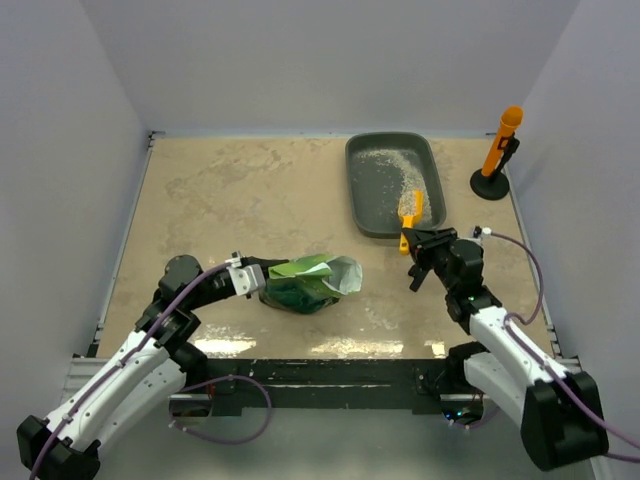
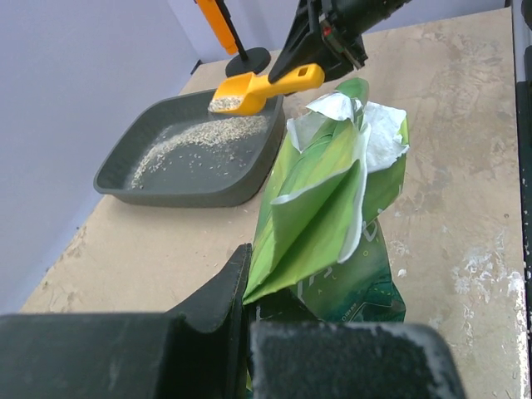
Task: Fill the litter box with clean litter
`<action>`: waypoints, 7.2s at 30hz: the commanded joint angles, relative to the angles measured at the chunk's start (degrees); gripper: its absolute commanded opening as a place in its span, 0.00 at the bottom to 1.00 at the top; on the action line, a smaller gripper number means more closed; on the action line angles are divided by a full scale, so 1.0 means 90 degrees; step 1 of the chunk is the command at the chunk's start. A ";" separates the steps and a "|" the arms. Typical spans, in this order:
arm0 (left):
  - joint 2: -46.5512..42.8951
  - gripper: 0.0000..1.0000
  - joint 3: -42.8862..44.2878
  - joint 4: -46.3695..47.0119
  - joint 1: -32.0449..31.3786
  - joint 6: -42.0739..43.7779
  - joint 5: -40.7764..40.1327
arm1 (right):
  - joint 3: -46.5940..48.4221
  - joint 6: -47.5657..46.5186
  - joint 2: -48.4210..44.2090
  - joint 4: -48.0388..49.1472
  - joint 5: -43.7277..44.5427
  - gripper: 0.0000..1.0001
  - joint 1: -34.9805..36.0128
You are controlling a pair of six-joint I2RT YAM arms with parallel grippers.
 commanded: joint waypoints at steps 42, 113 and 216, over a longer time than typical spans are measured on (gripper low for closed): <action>-0.1003 0.00 -0.0643 0.0793 -0.0406 -0.0204 -0.0476 | 0.6001 -0.7544 0.4922 -0.4616 0.2380 0.00 0.1765; 0.0433 0.00 0.0295 -0.0476 -0.0377 0.1300 -0.0926 | 0.5562 -0.6666 -0.0752 -0.9184 -0.3609 0.00 0.1541; -0.0378 0.00 -0.0213 -0.0027 -0.0357 0.0743 0.0315 | 0.3541 -0.5582 0.2792 -0.5154 -0.3236 0.00 0.1560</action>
